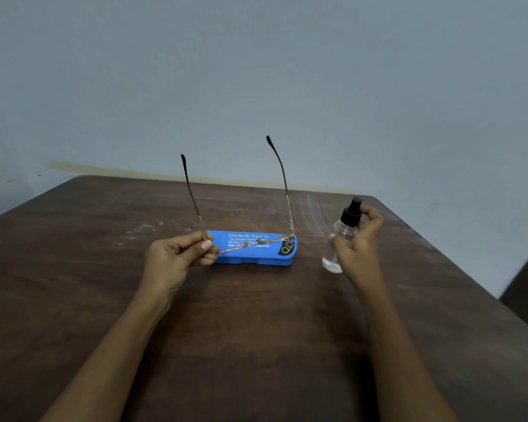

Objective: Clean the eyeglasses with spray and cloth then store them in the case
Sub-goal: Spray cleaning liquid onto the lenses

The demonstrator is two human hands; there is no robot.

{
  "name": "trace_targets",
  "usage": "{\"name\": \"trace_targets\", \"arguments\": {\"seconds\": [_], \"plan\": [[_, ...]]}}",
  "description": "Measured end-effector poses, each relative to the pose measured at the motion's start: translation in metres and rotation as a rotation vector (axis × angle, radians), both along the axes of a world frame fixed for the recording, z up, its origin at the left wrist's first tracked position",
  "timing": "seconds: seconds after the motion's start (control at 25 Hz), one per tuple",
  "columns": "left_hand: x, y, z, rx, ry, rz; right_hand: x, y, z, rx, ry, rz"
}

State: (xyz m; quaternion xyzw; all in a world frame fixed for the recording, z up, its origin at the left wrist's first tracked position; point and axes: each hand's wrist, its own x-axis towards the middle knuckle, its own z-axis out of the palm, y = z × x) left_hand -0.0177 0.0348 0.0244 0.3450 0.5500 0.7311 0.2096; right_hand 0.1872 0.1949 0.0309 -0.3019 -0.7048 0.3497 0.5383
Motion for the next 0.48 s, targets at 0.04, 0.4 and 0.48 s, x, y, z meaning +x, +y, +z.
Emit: {"name": "trace_targets", "arguments": {"seconds": [0.04, 0.4, 0.48], "plan": [[0.001, 0.000, -0.001, -0.001, 0.031, 0.010, 0.002, 0.003, -0.001, -0.017, 0.003, -0.021], [-0.001, 0.001, -0.012, -0.035, 0.325, 0.122, 0.007, 0.009, -0.005, -0.102, -0.006, -0.077], [0.000, 0.001, -0.012, -0.033, 0.340, 0.142, 0.006, 0.009, -0.005, -0.103, -0.020, -0.087]]}}
